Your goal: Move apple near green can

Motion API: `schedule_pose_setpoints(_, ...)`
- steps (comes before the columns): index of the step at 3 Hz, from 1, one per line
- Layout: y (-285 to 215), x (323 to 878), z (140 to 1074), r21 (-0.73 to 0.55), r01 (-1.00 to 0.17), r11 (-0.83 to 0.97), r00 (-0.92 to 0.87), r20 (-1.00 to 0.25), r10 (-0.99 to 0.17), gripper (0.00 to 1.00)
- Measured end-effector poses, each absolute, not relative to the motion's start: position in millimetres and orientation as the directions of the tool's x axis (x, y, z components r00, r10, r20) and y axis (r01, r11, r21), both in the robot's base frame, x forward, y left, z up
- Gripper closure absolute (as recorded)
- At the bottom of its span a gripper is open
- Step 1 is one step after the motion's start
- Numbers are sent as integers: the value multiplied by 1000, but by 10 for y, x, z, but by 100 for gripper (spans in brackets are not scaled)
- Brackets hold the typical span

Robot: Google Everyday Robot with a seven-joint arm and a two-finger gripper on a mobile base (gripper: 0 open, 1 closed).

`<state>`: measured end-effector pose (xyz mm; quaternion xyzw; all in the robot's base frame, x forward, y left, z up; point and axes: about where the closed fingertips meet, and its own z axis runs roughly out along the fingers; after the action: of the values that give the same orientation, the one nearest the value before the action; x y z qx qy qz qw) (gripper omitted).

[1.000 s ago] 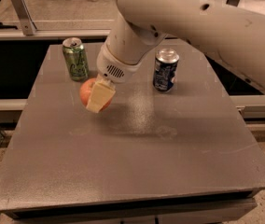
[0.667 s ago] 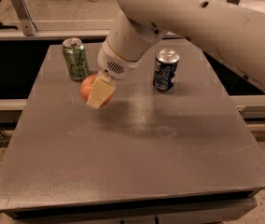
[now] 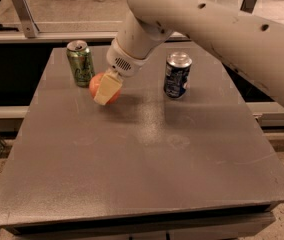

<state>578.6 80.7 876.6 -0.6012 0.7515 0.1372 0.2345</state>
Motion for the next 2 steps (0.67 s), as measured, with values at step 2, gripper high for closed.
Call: schedule_pose_setpoints(2, 915, 6062, 8637, -94, -960, 264, -182, -505, -844, 67)
